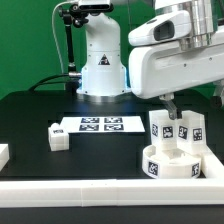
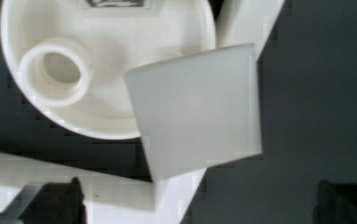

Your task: Assemble stool

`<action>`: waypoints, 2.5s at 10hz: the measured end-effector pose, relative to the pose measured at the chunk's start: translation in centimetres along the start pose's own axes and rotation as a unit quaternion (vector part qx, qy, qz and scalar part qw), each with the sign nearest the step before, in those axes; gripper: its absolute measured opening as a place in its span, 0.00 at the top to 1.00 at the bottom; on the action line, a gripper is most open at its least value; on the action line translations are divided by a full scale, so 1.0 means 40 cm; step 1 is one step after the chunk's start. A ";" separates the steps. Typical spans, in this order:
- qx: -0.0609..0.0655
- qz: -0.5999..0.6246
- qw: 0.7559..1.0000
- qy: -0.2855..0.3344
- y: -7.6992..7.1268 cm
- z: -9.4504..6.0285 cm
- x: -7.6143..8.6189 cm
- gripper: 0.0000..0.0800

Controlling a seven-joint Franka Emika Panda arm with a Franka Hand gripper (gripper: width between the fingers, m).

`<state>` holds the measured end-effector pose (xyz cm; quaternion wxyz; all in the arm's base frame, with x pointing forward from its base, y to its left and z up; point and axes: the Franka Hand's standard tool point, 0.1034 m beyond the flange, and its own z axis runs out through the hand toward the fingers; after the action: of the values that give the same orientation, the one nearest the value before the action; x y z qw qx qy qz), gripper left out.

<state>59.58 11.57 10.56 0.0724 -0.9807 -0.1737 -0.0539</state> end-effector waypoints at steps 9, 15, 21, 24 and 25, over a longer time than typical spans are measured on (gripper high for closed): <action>-0.015 0.019 1.000 0.010 -0.008 0.057 -0.038 0.19; -0.013 0.024 1.000 0.012 -0.001 0.038 -0.012 0.58; 0.000 0.247 0.969 0.028 0.013 0.039 -0.013 0.57; 0.004 0.363 0.931 0.047 0.021 0.039 -0.012 0.57; 0.005 0.395 0.917 0.047 0.019 0.040 -0.012 0.57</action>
Offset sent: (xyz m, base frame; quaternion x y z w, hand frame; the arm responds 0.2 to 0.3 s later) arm -0.0199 -0.0063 -0.0143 -0.0343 0.0188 0.0143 0.9991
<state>59.53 10.96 8.85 0.1012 -0.9653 0.2316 -0.0658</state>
